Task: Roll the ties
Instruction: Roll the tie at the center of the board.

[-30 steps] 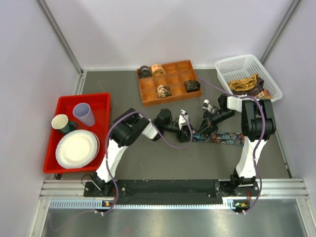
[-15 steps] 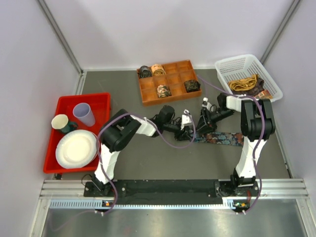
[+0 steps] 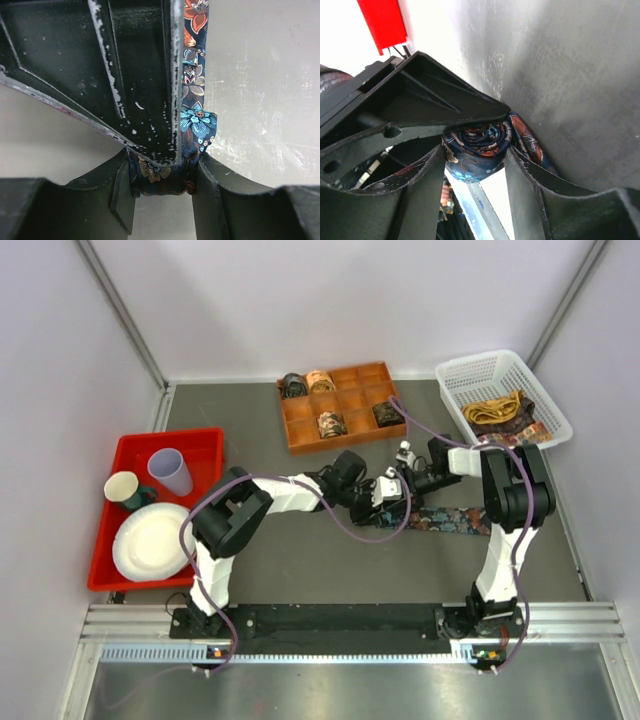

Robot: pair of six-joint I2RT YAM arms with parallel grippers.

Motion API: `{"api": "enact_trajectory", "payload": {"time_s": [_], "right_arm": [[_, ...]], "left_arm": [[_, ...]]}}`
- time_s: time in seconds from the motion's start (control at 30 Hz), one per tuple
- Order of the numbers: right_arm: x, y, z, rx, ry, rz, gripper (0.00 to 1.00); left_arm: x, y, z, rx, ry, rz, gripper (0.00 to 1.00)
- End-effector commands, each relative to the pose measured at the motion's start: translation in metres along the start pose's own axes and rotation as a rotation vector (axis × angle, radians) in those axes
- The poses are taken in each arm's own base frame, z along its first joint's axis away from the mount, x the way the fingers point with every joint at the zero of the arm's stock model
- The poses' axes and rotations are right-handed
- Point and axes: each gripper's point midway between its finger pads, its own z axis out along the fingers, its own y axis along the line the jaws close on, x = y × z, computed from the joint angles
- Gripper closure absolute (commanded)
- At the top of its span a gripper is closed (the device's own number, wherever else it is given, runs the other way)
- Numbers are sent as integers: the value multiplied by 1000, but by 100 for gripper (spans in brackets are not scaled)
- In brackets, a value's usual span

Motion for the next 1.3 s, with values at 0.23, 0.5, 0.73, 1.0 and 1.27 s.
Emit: {"api": "enact_trajectory", "payload": {"time_s": [0.23,0.5,0.73,1.0,1.27], "right_arm": [[5,-5,4,41,15,10,54],[12,11,-27,38,-18,48,49],[11,13,-6,-6,27,62,53],[7,-10,1,60,20,46,100],[13,-35,-1,144,21,6,100]], "left_arm": [[102,-24,-15,-97,434,-126,100],[102,-26,-17,-121,440,-113,100],[103,-26,-16,-140,449,-96,100],[103,-28,-11,-128,460,-112,96],[73,-30,-12,35,86,-193,40]]}}
